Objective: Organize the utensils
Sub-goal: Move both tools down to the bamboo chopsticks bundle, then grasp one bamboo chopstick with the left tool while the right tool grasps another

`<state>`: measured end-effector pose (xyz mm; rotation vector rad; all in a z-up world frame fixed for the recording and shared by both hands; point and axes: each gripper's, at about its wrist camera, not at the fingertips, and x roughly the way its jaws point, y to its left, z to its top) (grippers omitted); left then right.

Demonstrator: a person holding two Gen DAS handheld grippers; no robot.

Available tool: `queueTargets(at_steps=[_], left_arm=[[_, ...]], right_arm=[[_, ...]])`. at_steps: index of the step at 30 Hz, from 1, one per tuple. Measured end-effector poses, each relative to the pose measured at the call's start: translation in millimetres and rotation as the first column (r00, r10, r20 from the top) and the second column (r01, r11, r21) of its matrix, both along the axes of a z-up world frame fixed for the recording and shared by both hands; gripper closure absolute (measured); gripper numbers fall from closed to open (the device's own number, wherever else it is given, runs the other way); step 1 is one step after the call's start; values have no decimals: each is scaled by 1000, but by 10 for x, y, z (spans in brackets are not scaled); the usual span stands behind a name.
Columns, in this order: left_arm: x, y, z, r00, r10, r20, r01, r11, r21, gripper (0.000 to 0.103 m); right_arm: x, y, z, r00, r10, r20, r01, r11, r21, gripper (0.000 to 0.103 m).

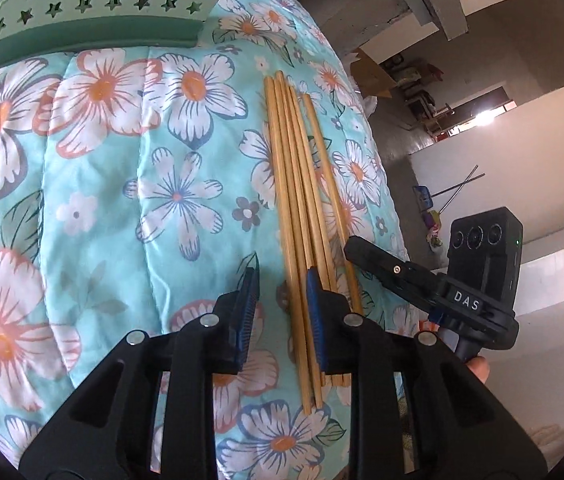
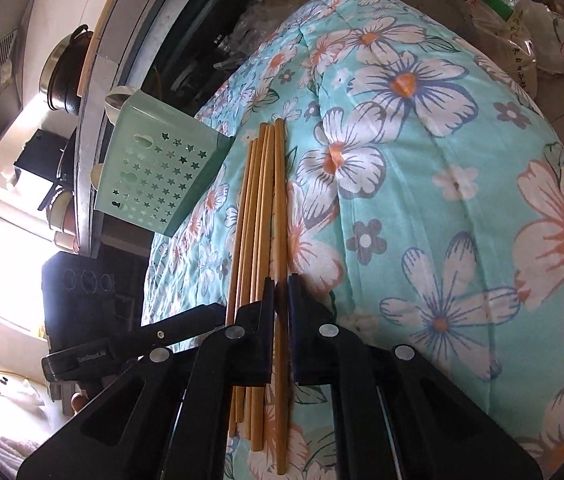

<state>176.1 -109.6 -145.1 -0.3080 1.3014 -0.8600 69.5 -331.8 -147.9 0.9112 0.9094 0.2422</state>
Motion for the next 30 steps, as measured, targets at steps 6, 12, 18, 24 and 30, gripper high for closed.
queueTargets(at_steps=[6, 12, 18, 24, 30], left_arm=[[120, -59, -101, 997, 4, -79, -8, 999, -52, 81], [151, -164, -152, 997, -1, -81, -2, 999, -40, 96], [151, -120, -144, 996, 12, -91, -18, 998, -62, 97], [92, 56, -94, 994, 42, -98, -51, 995, -91, 98], [21, 347, -13, 991, 97, -95, -107, 988, -113, 98]], right_arm=[[-24, -36, -53, 1000, -9, 7, 9, 999, 36, 96], [-30, -79, -99, 1000, -16, 12, 16, 998, 59, 96], [-46, -102, -112, 1000, -21, 15, 20, 998, 66, 96], [-66, -122, -85, 1000, -29, 7, 28, 996, 80, 96], [-150, -71, -8, 1000, -21, 5, 21, 996, 90, 96]])
